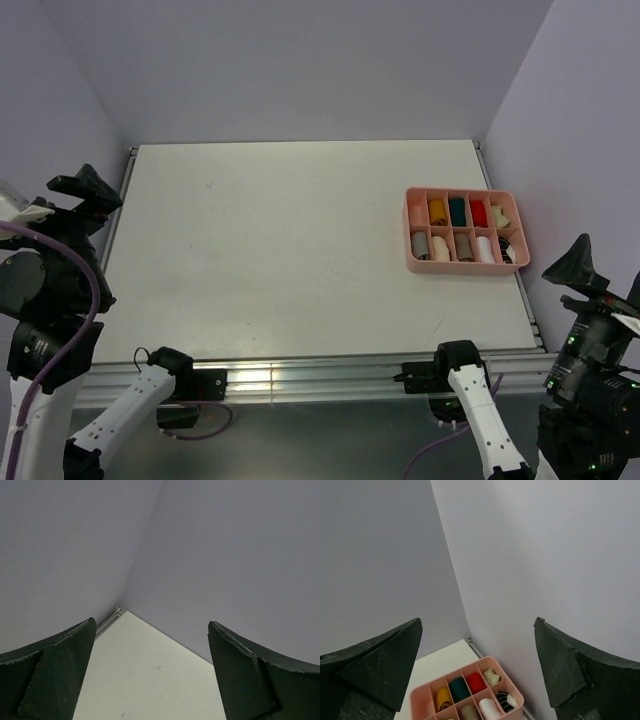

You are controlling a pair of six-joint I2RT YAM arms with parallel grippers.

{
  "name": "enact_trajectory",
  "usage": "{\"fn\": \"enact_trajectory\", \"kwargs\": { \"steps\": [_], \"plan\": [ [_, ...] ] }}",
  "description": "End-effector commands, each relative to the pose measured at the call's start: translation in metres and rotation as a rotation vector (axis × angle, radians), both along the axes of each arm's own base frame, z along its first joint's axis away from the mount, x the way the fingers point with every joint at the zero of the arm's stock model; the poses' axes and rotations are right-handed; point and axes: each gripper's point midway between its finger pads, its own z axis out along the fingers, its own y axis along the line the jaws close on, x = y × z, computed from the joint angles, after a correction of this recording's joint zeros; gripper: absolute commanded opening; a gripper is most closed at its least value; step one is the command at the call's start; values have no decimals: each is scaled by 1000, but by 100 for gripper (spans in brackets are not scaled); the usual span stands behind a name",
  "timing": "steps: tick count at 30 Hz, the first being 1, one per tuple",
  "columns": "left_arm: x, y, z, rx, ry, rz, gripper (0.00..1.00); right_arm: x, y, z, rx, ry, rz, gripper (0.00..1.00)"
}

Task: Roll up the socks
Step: Reset both arms

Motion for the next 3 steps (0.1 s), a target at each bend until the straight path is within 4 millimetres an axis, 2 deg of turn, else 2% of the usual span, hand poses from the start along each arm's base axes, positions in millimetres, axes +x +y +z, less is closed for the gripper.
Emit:
{"fn": "enact_trajectory", "kwargs": {
  "steps": [1, 3],
  "plan": [
    [5, -4, 11, -35, -63, -12, 99, 3, 1, 13, -28, -31, -5, 100],
    [8, -5, 11, -34, -60, -9, 100, 4, 1, 13, -26, -41, -4, 100]
  ]
}}
